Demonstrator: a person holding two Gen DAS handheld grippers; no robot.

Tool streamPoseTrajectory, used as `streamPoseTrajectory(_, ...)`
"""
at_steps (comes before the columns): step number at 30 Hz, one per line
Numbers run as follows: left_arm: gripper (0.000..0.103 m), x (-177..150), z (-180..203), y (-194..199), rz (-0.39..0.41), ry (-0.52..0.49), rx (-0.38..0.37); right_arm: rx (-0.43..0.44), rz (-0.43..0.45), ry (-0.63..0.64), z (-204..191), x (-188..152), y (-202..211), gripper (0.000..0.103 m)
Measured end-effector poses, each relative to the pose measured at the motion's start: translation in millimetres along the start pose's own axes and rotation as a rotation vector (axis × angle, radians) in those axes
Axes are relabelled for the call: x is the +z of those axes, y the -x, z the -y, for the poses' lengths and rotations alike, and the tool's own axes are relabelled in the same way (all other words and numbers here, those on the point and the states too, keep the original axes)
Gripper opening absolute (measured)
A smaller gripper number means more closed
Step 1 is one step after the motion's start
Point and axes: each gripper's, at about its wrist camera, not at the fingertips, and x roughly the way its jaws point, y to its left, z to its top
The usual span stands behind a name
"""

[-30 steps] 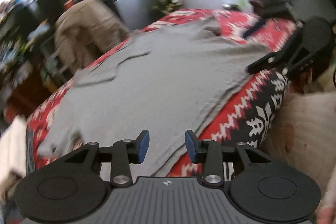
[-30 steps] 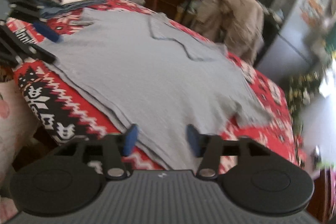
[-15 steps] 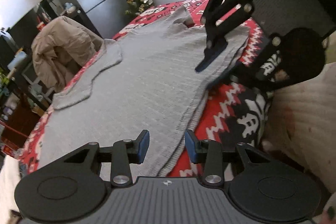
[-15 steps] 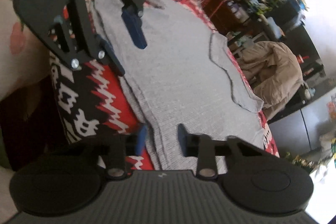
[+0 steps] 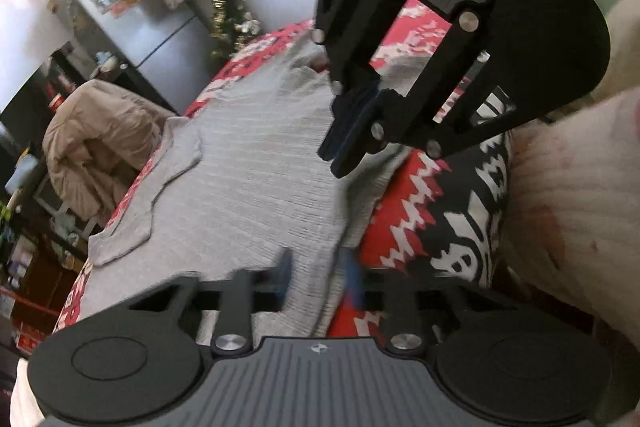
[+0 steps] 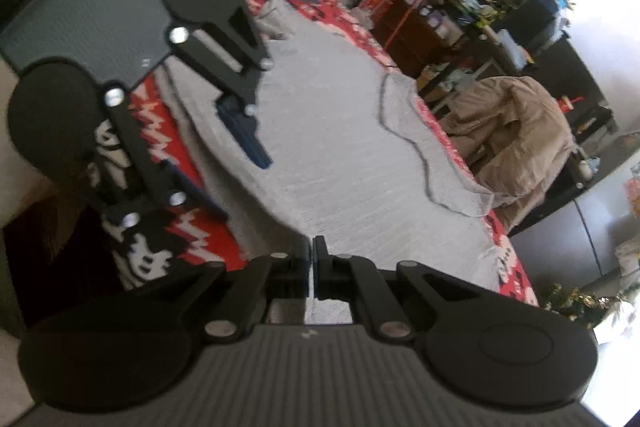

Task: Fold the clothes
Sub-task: 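Grasp the shirt side edge with both grippers and lift it toward the collar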

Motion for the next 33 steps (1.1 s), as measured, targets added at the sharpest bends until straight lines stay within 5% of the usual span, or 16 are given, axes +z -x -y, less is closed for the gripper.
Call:
streamPoseTrajectory(3, 0.003, -1.7, 7.5, 1.8, 0.001, -0.065, -0.001, 0.004, -0.009, 0.059, -9.3, -4.1, -3.2, 0.023)
streamPoseTrajectory(5, 0.002, -2.3, 5.6, 2.9, 0.003, -0.051, -0.011, 0.019, -0.011, 0.084, -13.0, -5.7, -4.7, 0.025)
streamPoseTrajectory(15, 0.001, 5.7, -37.4, 13.0, 0.049, 0.221, -0.028, 0.057, -0.004, 0.020, -16.7, -2.6, -17.1, 0.037)
streamPoseTrajectory(17, 0.001, 6.7, -39.1, 13.5, 0.049, 0.233, -0.037, 0.050, 0.001, 0.006, -17.3, -0.9, -20.7, 0.035)
streamPoseTrajectory(19, 0.001, 7.2, -39.1, 14.7, 0.049, 0.239, -0.043, 0.034, 0.007, -0.006, -17.3, 0.7, -24.8, 0.022)
streamPoseTrajectory(20, 0.006, 7.0, -37.2, 16.0, 0.049, 0.237, -0.040, 0.015, 0.005, -0.010, -16.9, 1.2, -27.1, 0.004)
streamPoseTrajectory(22, 0.023, 6.7, -33.5, 18.7, 0.049, 0.232, -0.036, -0.005, 0.007, -0.022, -14.1, 1.3, -28.9, 0.004)
streamPoseTrajectory(23, 0.053, 6.3, -30.3, 20.7, 0.058, 0.225, -0.023, -0.006, 0.010, -0.031, -12.3, 1.6, -28.4, 0.004)
streamPoseTrajectory(25, 0.073, 4.6, -22.7, 20.5, 0.072, 0.199, 0.011, 0.001, 0.019, -0.056, -7.5, 2.7, -25.6, 0.004)
streamPoseTrajectory(30, 0.063, -0.1, -4.1, 2.3, 0.021, 0.094, 0.140, -0.004, 0.035, -0.101, 5.9, 5.4, -21.2, 0.004)
streamPoseTrajectory(33, 0.055, -11.6, 5.1, -5.7, 0.005, 0.000, 0.316, -0.012, 0.039, -0.115, 10.1, 7.5, -20.9, 0.004)
